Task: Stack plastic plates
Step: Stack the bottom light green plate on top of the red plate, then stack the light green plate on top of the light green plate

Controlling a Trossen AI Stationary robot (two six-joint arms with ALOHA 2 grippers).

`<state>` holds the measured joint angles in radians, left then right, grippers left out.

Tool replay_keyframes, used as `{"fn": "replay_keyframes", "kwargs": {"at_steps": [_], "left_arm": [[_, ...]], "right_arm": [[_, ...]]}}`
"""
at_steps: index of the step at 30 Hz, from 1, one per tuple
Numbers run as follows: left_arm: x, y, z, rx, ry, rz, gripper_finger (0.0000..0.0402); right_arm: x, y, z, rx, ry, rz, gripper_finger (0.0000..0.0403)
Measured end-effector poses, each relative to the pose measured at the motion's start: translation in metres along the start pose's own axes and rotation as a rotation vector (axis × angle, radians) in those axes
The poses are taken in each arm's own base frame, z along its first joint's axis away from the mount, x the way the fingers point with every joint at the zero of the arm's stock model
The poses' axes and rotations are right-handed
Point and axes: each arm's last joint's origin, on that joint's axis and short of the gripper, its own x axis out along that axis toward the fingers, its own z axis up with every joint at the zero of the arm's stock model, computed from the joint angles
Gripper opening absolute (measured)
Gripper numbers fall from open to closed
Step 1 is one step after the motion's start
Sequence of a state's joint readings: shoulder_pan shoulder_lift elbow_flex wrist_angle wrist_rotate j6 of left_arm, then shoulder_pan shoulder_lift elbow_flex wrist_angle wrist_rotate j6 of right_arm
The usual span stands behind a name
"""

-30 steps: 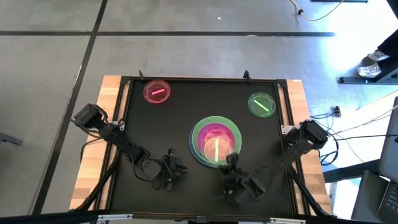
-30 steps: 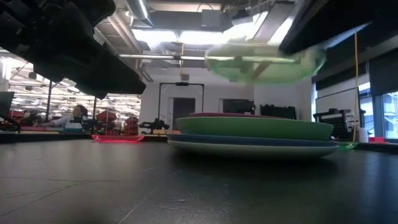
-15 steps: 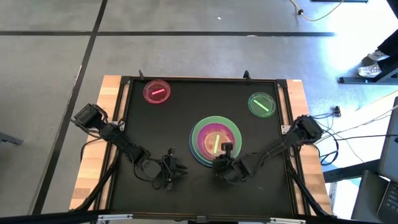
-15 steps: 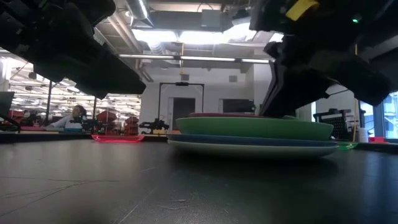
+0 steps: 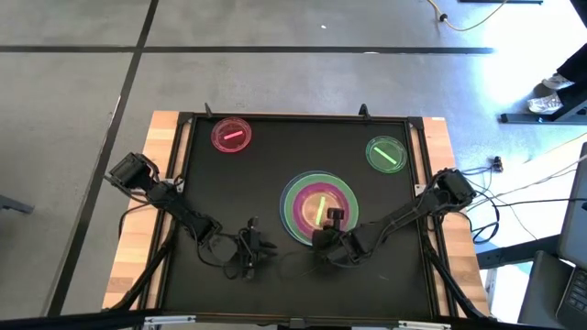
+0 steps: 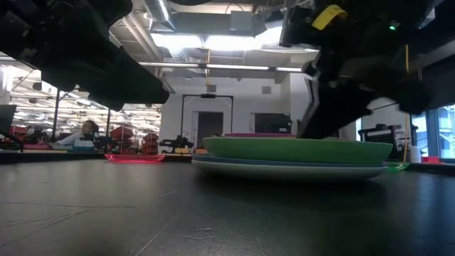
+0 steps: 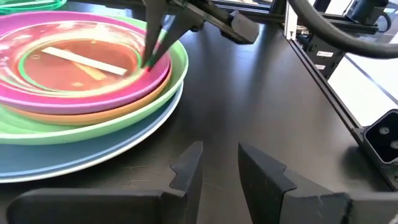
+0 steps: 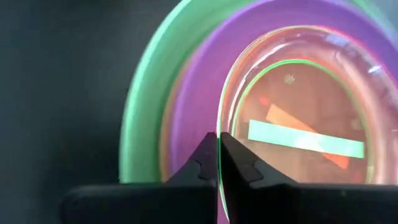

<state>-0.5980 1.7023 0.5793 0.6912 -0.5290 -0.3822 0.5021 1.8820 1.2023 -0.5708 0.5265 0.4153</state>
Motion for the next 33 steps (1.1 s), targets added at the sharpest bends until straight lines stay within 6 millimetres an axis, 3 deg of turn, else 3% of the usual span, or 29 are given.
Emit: {"fn": "replay_keyframes", "kwargs": {"at_steps": [5,14,22,29,33], "left_arm": [[0.0,0.0,0.0,0.0,-0.003,0.006,0.0095],[0.0,0.0,0.0,0.0,-0.003,0.006,0.0095],[0.0,0.0,0.0,-0.001,-0.003,0.005,0.0095],[0.0,0.0,0.0,0.0,-0.001,0.005,0.0095],[0.0,0.0,0.0,0.0,-0.001,0.005,0.0095]], "right_arm": [[0.0,-0.001,0.0,0.019,-0.017,-0.04,0.0018],[-0.005,0.0,0.001,-0.004,0.041,0.01,0.013],[-0.045,0.009,-0.01,-0.061,0.102,-0.003,0.0162],[-0.096,-0.007,-0.027,-0.029,0.024,-0.186,0.0154],[-0.103,-0.02,-0.041,0.015,0.021,-0.247,0.0154]]}}
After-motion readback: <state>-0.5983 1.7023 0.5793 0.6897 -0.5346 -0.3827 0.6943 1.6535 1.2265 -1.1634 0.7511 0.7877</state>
